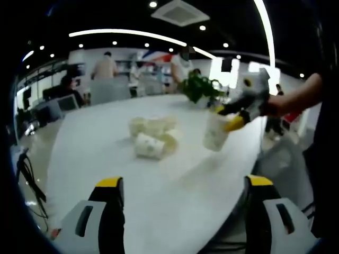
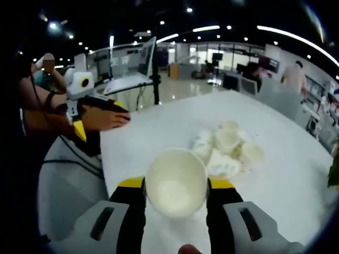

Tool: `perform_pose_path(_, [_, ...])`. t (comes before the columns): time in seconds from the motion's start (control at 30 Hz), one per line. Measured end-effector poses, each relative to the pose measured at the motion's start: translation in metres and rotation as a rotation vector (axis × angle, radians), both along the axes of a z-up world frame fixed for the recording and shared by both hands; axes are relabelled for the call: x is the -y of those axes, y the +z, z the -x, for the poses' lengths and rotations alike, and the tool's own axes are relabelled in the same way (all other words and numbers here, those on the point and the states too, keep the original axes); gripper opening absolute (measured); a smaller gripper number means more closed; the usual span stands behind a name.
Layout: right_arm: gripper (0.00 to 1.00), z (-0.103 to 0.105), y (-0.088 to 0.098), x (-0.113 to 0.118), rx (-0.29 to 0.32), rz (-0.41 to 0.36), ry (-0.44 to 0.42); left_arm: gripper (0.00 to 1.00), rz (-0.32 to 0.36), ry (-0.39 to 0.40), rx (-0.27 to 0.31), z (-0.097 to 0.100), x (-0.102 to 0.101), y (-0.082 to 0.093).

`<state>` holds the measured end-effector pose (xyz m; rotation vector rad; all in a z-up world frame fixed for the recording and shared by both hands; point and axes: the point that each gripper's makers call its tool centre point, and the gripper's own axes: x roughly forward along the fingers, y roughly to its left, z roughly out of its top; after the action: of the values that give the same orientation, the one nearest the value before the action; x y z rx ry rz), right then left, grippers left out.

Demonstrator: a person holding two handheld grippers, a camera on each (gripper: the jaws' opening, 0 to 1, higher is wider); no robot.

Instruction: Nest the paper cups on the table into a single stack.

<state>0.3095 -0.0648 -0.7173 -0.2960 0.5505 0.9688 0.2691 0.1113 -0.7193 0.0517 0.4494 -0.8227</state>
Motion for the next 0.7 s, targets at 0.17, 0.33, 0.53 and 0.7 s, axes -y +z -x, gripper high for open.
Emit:
perform_pose_path(0.17, [0.41, 0.012, -0.005, -0.004, -0.009, 0.007, 0.009, 0.94, 0.009, -0.002, -0.004, 0.003, 0.0, 0.001])
perform_pose_path(0.33, [0.41, 0.022, -0.008, -0.01, -0.02, 0.0, 0.028, 0.94, 0.013, 0.0, -0.006, 0.005, 0.0, 0.0])
perform_pose_path(0.53, [0.41, 0.031, -0.015, -0.018, -0.029, 0.01, 0.053, 0.94, 0.015, 0.001, -0.004, 0.007, -0.001, 0.001])
perform_pose_path(0.7, [0.41, 0.034, -0.022, -0.022, -0.044, 0.013, 0.072, 0.94, 0.016, 0.007, -0.01, 0.007, -0.003, -0.001])
